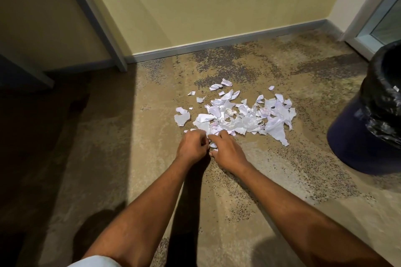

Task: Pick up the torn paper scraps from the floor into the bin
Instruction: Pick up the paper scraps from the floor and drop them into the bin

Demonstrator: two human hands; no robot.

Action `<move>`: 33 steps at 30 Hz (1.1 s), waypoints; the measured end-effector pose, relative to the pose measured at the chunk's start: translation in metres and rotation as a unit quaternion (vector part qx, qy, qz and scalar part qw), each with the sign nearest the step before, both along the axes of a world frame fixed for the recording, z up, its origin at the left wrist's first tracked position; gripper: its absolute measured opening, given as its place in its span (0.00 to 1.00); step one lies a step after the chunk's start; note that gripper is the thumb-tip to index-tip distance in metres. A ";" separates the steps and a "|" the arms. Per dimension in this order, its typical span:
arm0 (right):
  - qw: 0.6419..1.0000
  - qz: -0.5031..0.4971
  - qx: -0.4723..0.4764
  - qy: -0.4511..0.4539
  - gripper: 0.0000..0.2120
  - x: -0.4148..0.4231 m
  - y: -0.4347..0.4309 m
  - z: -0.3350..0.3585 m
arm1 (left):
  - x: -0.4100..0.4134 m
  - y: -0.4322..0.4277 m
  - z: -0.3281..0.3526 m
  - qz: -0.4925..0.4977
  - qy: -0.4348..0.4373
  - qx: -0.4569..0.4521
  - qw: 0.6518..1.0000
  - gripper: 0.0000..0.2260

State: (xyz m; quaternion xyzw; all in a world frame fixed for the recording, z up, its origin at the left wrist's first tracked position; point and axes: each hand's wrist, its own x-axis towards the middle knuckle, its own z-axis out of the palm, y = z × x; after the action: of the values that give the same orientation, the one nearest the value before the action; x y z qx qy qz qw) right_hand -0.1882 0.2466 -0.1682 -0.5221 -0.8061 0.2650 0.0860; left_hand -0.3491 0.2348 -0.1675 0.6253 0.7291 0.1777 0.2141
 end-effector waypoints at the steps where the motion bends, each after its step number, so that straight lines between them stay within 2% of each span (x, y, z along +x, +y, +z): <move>1: 1.000 -0.006 0.005 0.005 0.21 -0.001 0.001 0.000 | 0.001 0.001 -0.001 0.003 -0.003 0.001 1.000 0.09; 6: 0.997 -0.070 0.037 0.002 0.06 -0.001 0.012 0.003 | 0.005 0.008 -0.006 0.020 0.000 0.015 1.000 0.06; 8: 0.994 -0.108 0.023 -0.007 0.08 0.002 0.019 0.004 | 0.005 0.013 -0.005 0.023 -0.005 0.018 1.000 0.07; 15: 0.969 -0.232 0.011 0.083 0.07 0.031 0.043 0.021 | 0.014 0.024 -0.002 0.010 0.003 0.004 1.000 0.10; 16: 0.967 -0.241 0.000 0.087 0.12 0.035 0.046 0.025 | 0.015 0.027 -0.001 0.006 0.003 0.000 1.000 0.09; 20: 0.961 -0.227 -0.126 0.095 0.48 0.048 0.055 0.039 | 0.020 0.036 0.003 0.004 0.008 -0.005 1.000 0.08; 22: 0.962 -0.197 -0.159 0.099 0.54 0.049 0.056 0.038 | 0.024 0.039 0.005 0.013 0.000 -0.003 1.000 0.09; 24: 0.970 -0.174 -0.147 0.080 0.50 0.047 0.057 0.032 | 0.030 0.042 0.007 0.017 -0.007 -0.008 1.000 0.09; 27: 0.980 -0.151 -0.110 0.067 0.37 0.041 0.061 0.023 | 0.037 0.044 0.008 0.026 -0.028 -0.006 0.999 0.07; 30: 0.986 -0.131 -0.075 0.065 0.26 0.037 0.063 0.016 | 0.044 0.044 0.007 0.052 -0.087 -0.003 0.995 0.07; 33: 0.982 -0.149 -0.081 0.081 0.23 0.035 0.064 0.012 | 0.049 0.041 0.006 0.069 -0.148 0.007 0.987 0.05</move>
State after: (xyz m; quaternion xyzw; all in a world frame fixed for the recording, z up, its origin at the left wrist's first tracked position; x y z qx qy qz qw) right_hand -0.1532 0.3104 -0.1562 -0.6187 -0.6851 0.3554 0.1469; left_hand -0.2997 0.2759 -0.1617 0.5421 0.7291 0.2881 0.3025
